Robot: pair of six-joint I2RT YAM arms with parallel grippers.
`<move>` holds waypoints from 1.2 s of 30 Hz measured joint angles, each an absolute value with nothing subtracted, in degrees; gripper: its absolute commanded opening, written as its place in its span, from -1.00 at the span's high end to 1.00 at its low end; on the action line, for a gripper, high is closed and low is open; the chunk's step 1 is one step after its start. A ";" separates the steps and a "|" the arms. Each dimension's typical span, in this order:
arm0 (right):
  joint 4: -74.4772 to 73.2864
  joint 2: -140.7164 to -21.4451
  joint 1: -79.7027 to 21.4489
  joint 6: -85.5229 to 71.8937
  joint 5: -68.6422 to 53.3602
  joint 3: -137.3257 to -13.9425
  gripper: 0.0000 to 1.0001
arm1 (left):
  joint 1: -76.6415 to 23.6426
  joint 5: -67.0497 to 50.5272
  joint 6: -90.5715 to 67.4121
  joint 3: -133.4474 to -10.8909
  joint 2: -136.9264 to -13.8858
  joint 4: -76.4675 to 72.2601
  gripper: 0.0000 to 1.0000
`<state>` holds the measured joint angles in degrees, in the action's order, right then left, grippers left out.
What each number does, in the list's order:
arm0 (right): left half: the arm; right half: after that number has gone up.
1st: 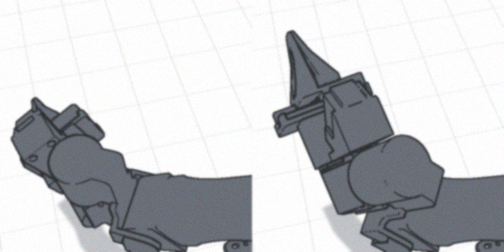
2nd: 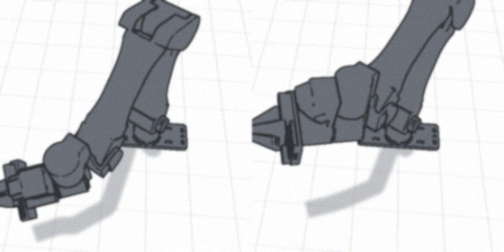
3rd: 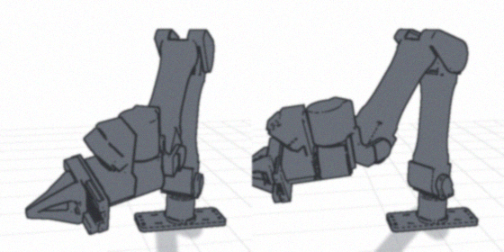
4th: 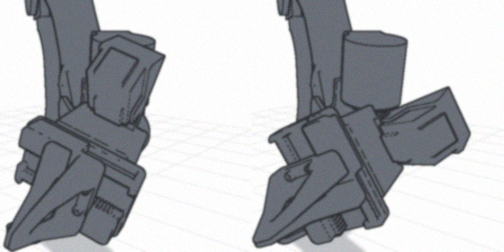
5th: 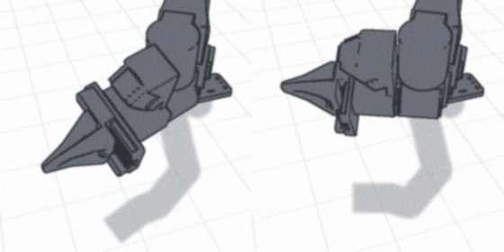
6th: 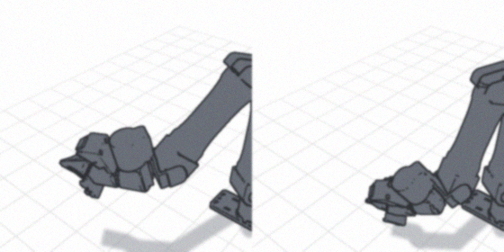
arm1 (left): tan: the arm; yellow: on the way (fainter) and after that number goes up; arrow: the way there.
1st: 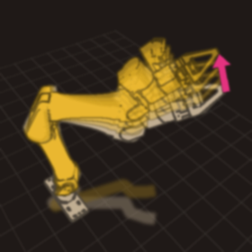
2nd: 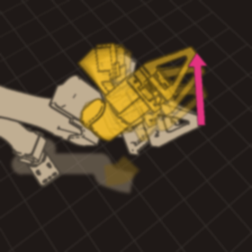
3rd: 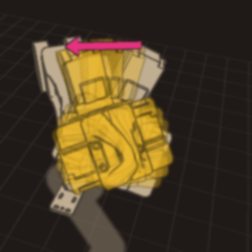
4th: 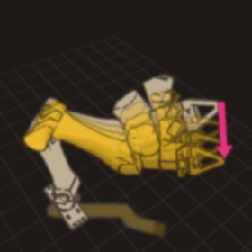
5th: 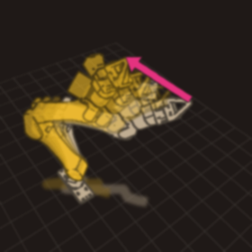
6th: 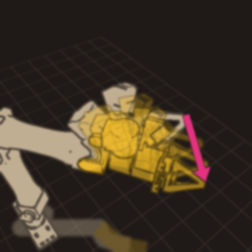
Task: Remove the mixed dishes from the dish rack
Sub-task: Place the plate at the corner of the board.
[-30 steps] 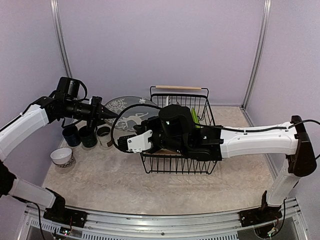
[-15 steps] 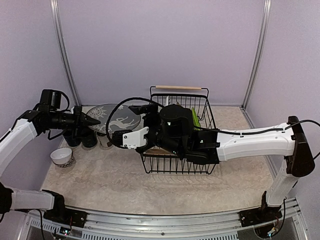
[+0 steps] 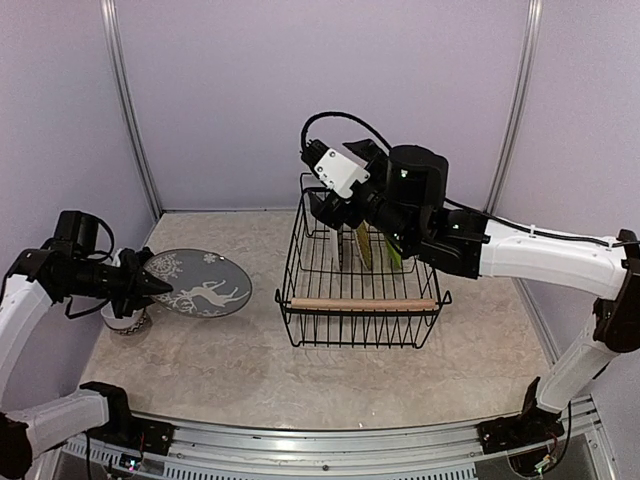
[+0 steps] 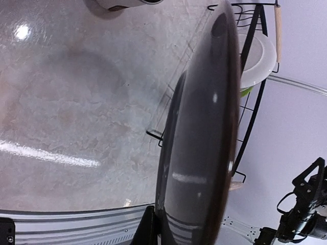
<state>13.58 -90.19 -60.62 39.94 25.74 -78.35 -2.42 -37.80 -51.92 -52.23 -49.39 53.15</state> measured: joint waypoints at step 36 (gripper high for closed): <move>-11.29 -89.78 -46.48 -8.75 14.20 -88.20 -1.00 | 2.55 -23.46 -61.23 -25.89 -47.62 39.24 -0.26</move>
<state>-11.29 -89.78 -46.48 -8.75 14.20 -88.20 2.55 -23.46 -61.23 -25.89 -47.62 39.24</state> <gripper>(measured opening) 0.997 0.525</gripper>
